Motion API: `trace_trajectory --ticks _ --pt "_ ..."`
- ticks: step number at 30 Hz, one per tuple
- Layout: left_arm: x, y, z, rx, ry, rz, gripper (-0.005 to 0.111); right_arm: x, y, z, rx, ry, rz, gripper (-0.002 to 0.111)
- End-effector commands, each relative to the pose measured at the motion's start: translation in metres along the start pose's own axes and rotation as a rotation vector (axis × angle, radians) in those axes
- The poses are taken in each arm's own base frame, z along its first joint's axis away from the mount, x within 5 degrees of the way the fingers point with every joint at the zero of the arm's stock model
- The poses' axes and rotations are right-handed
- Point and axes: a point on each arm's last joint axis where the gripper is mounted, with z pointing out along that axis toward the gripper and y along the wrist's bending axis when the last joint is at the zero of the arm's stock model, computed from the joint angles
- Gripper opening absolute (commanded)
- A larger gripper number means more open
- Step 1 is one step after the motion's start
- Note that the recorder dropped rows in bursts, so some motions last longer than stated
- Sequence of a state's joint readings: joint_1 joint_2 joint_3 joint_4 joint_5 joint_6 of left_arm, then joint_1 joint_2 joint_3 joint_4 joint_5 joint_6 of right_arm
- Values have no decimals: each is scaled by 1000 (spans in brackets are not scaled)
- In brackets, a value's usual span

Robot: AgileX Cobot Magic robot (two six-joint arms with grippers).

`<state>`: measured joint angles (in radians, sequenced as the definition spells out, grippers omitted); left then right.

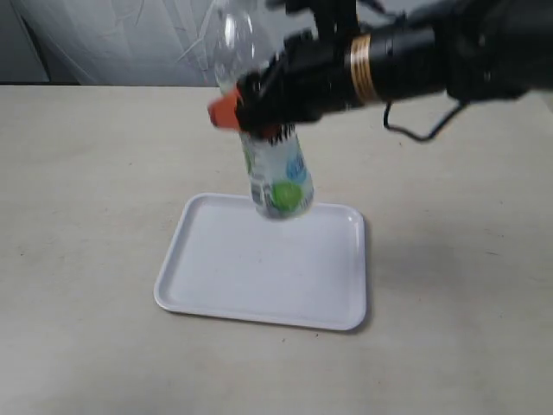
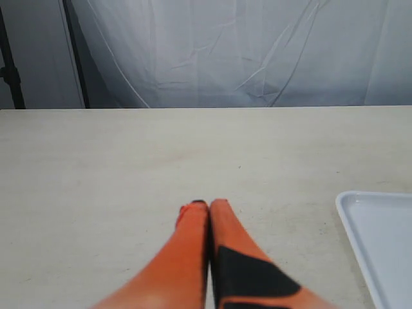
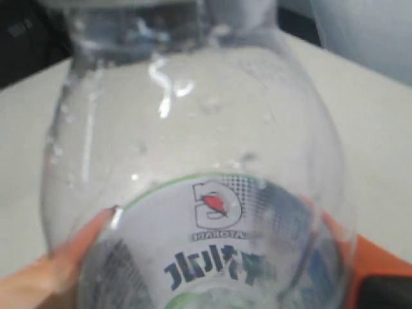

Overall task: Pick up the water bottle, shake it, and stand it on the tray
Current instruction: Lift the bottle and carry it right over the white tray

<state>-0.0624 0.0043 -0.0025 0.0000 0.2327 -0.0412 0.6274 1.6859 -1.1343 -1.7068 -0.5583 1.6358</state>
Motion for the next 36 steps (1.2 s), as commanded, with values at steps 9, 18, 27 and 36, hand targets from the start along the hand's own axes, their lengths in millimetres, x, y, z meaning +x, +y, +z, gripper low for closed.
trace_trajectory --ticks 9,18,27,36 --pt "1 0 0 0 -3 -2 0 -46 32 -85 299 -313 -81 -1" --pt "1 0 0 0 -3 -2 0 10 22 -58 277 -148 40 -1" --pt "1 0 0 0 -3 -2 0 -6 32 -64 203 -215 -19 -1" --pt "1 0 0 0 -3 -2 0 -76 62 -128 235 -482 -176 -1"
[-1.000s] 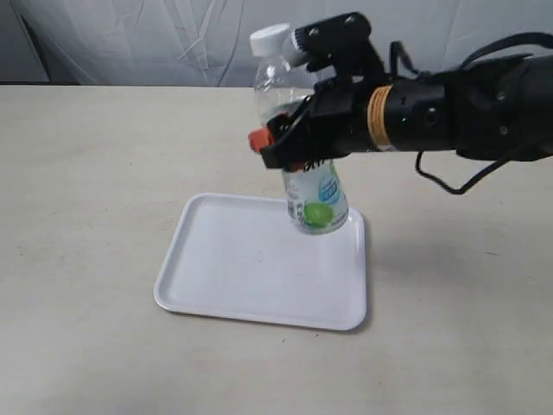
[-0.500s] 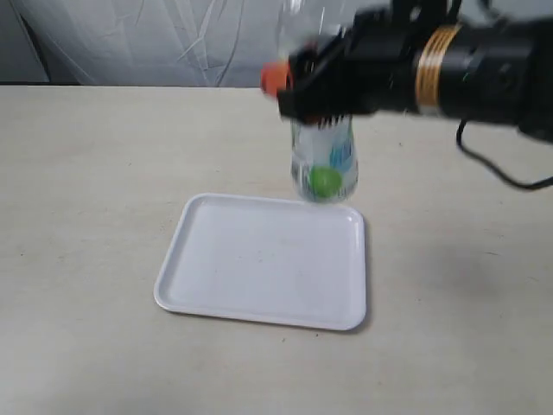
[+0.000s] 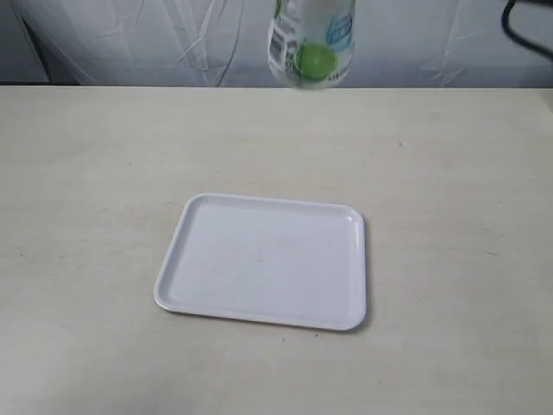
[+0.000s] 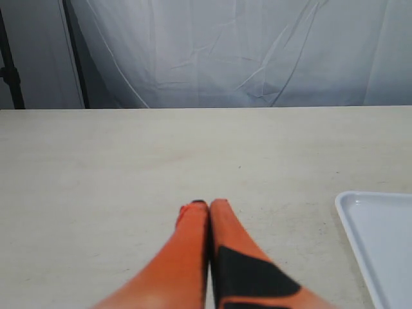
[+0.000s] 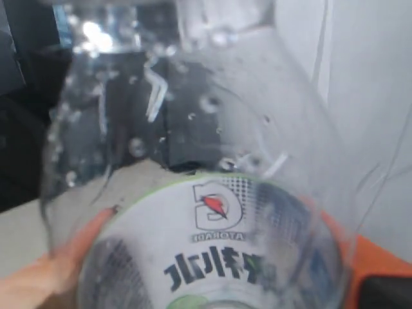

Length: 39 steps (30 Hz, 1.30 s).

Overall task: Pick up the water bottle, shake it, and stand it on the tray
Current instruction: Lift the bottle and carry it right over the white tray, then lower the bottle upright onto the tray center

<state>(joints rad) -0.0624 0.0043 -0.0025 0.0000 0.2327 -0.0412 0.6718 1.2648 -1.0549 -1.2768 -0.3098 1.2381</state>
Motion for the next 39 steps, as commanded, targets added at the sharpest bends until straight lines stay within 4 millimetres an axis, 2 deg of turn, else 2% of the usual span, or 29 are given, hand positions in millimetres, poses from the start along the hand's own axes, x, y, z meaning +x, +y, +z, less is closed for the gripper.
trace_trajectory --ticks 1,3,8,11,13,16,17,18,19,21,22,24,26,28,30,34,39 --pt "1 0 0 0 -3 -2 0 0 1 -3 -7 -4 -7 -1" --pt "1 0 0 0 -3 -2 0 28 -1 8 -14 80 23 -1" --pt "1 0 0 0 -3 -2 0 122 -6 33 -27 361 115 -1" --pt "1 0 0 0 -3 -2 0 146 -2 41 -84 416 153 -1" --pt "1 0 0 0 -3 -2 0 142 1 41 -122 391 162 -1" --pt "1 0 0 0 -3 -2 0 110 1 40 -122 296 125 -1" --pt "1 0 0 0 -3 -2 0 79 0 34 -101 212 82 -1" --pt "1 0 0 0 -3 -2 0 66 -1 31 -87 178 64 -1" --pt "1 0 0 0 -3 -2 0 37 -2 22 -50 100 29 -1" --pt "1 0 0 0 -3 -2 0 11 -1 9 -23 30 2 -1" --pt "1 0 0 0 -3 -2 0 11 0 8 -23 27 1 -1" --pt "1 0 0 0 -3 -2 0 23 -1 11 -24 65 15 -1" --pt "1 0 0 0 -3 -2 0 72 -4 26 -28 212 66 -1" --pt "1 0 0 0 -3 -2 0 113 -5 36 -43 330 107 -1" --pt "1 0 0 0 -3 -2 0 133 -2 42 -91 371 159 -1" --pt "1 0 0 0 -3 -2 0 128 22 47 -332 262 268 -1" --pt "1 0 0 0 -3 -2 0 130 41 50 -367 284 220 -1"
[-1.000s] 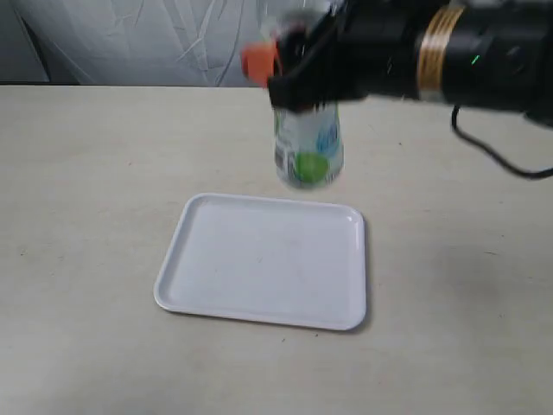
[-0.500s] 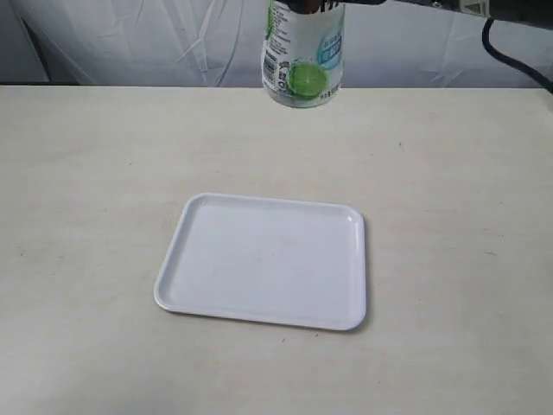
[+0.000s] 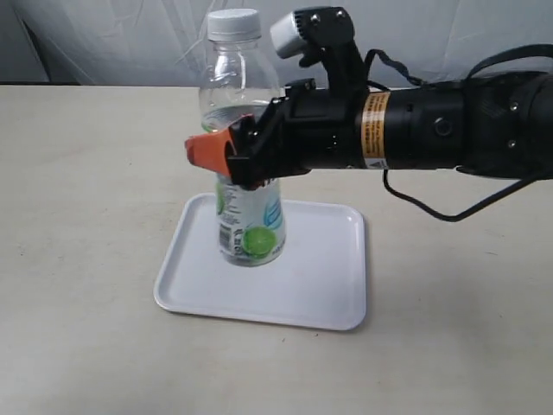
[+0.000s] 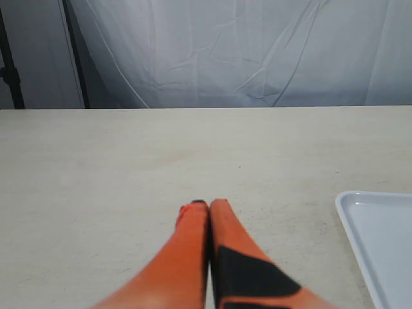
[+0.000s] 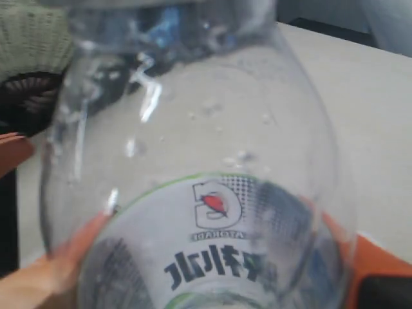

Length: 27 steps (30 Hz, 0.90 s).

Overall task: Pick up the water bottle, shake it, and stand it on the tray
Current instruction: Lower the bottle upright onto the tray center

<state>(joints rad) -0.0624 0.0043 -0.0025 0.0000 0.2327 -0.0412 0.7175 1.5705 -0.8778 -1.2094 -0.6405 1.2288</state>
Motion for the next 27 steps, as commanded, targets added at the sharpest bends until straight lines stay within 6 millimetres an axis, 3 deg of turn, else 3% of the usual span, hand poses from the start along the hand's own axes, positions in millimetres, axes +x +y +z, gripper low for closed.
trace_trajectory --ticks 1,6,8,10,15,17,19,23,27 --pt "1 0 0 0 -3 -2 0 -1 9 4 14 13 -72 -1" --pt "1 0 0 0 -3 0 0 12 -45 -16 583 208 -57 -1" --pt "1 0 0 0 -3 0 0 13 -53 -24 660 230 -9 -1" --pt "1 0 0 0 -3 0 0 10 -47 -21 601 180 13 -1" --pt "1 0 0 0 -3 -2 0 1 14 10 107 -44 -29 -1" --pt "1 0 0 0 -3 -2 0 2 25 15 68 -41 -82 -1" --pt "1 0 0 0 -3 -2 0 7 17 15 173 20 -98 -1" --pt "1 0 0 0 -3 -2 0 18 -25 -3 487 163 -8 -1" --pt "1 0 0 0 -3 -2 0 11 -34 -8 496 71 92 -1"
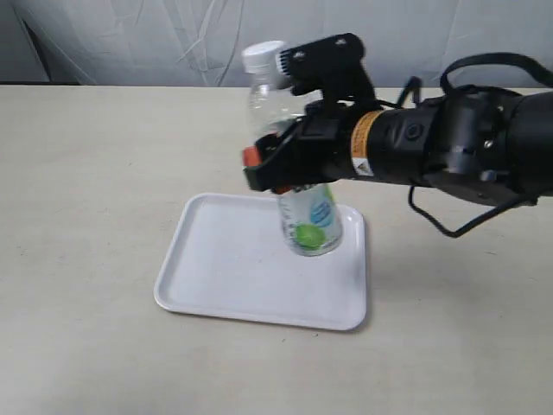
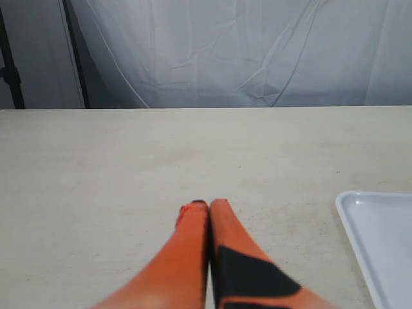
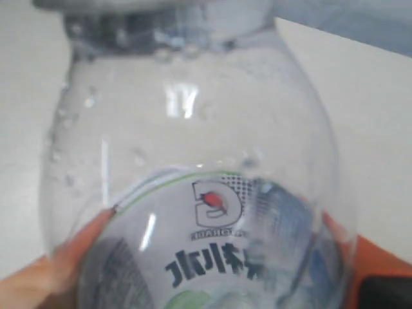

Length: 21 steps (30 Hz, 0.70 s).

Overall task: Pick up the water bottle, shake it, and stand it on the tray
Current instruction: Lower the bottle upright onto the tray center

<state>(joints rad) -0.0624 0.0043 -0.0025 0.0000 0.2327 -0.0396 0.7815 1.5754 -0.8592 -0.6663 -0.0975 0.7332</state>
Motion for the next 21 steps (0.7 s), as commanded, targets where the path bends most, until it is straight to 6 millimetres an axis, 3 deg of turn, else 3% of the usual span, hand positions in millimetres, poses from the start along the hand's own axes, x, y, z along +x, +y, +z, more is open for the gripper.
trace_trajectory --ticks 1,7,10,12,17,21 --pt "1 0 0 0 -3 -4 0 -13 -1 -5 -40 -108 101 -1" --pt "1 0 0 0 -3 -4 0 -26 65 -13 -356 -300 45 -1" --pt "1 0 0 0 -3 -4 0 -23 73 -13 -346 -289 -70 -1" --pt "1 0 0 0 -3 -4 0 -19 60 -9 -255 -231 -82 -1" --pt "1 0 0 0 -3 -4 0 -13 8 -4 -23 -117 14 -1" --pt "1 0 0 0 -3 -4 0 -17 -5 -5 6 -159 78 -1"
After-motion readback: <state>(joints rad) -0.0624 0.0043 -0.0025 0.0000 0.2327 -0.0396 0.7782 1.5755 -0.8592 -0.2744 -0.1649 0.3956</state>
